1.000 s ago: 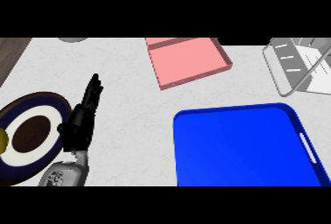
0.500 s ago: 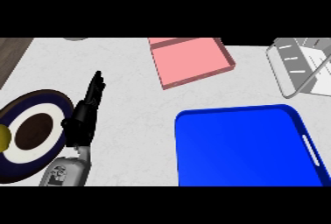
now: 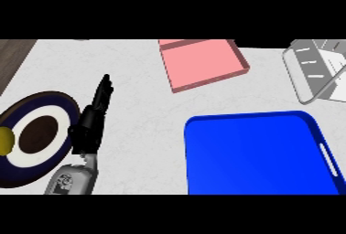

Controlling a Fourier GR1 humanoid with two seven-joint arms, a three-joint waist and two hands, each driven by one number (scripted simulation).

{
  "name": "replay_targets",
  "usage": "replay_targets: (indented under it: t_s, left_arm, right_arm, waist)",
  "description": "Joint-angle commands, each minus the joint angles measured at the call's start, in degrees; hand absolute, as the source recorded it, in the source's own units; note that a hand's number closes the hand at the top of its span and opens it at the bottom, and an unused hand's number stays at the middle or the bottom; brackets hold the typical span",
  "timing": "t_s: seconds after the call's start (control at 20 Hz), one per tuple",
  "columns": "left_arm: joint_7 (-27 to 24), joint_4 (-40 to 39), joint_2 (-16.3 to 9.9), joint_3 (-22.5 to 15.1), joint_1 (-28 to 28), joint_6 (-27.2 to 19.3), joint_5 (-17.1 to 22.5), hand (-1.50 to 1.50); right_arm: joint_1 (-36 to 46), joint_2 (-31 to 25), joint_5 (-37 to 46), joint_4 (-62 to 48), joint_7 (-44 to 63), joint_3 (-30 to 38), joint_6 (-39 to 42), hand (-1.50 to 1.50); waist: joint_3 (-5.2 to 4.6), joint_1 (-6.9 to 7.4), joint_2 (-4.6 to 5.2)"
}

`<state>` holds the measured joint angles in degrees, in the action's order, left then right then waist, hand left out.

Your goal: Pick the can from the tray and place it in the tiered basket

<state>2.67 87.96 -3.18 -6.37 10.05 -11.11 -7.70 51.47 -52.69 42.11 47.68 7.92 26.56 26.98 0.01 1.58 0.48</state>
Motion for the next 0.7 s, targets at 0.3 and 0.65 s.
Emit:
replay_targets:
  t_s: [0.3,0.65]
  left_arm:
    - [-1.7,-1.4,3.0,-2.6,-0.3,-1.9,-2.5,0.00]
    - [-2.3,-2.0,0.5,0.6,0.9,0.5,-0.1,0.00]
  right_arm:
    - [3.7,-2.4,8.3,-20.6,-12.1,-4.4,-14.9,1.50]
    - [7.7,-1.6,2.8,-30.6,-6.3,2.9,-14.6,-1.50]
  waist:
    - [0.13,1.28,0.69]
    - [0.14,1.07,0.80]
